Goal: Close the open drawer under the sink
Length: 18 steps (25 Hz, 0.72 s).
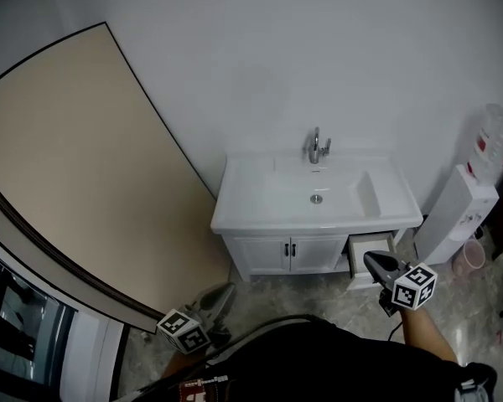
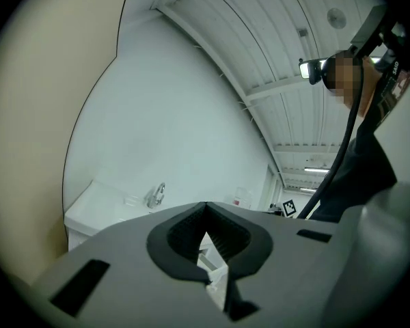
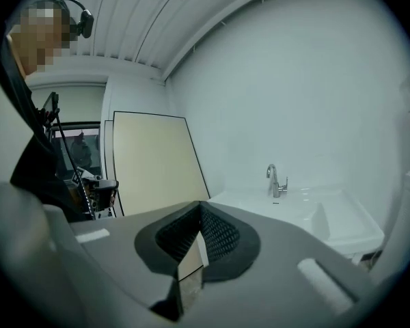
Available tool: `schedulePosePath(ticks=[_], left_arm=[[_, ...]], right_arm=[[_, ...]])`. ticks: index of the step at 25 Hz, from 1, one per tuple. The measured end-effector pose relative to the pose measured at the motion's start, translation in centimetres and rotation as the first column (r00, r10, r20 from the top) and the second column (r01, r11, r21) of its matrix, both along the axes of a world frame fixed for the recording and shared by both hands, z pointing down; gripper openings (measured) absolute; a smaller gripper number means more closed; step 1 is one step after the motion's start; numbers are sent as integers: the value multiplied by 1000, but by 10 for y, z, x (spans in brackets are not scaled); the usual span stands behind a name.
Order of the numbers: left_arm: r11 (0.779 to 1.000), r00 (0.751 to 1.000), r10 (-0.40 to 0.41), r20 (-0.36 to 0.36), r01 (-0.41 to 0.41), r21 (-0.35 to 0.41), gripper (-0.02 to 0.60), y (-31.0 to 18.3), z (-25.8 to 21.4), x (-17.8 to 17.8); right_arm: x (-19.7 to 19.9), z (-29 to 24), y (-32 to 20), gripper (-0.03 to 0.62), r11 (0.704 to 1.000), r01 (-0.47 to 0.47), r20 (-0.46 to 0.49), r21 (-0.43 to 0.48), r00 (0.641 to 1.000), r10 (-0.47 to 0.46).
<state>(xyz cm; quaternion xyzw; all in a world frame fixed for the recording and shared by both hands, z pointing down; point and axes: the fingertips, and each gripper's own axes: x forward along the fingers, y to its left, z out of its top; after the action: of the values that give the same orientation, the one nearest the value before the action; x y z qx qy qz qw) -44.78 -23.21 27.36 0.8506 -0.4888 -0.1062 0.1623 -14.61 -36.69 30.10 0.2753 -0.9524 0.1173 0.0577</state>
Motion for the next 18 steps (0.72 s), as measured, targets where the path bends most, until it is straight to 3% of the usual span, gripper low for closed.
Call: schedulePosePath(ticks=[10, 18], left_arm=[[997, 997, -81, 8, 81, 17, -3, -131, -11, 52], [996, 997, -81, 4, 81, -24, -3, -190, 1, 54]], right_arm=[[24, -13, -154, 2, 993, 114, 7, 38, 993, -114], [31, 7, -214, 2, 995, 99, 16, -19, 995, -99]])
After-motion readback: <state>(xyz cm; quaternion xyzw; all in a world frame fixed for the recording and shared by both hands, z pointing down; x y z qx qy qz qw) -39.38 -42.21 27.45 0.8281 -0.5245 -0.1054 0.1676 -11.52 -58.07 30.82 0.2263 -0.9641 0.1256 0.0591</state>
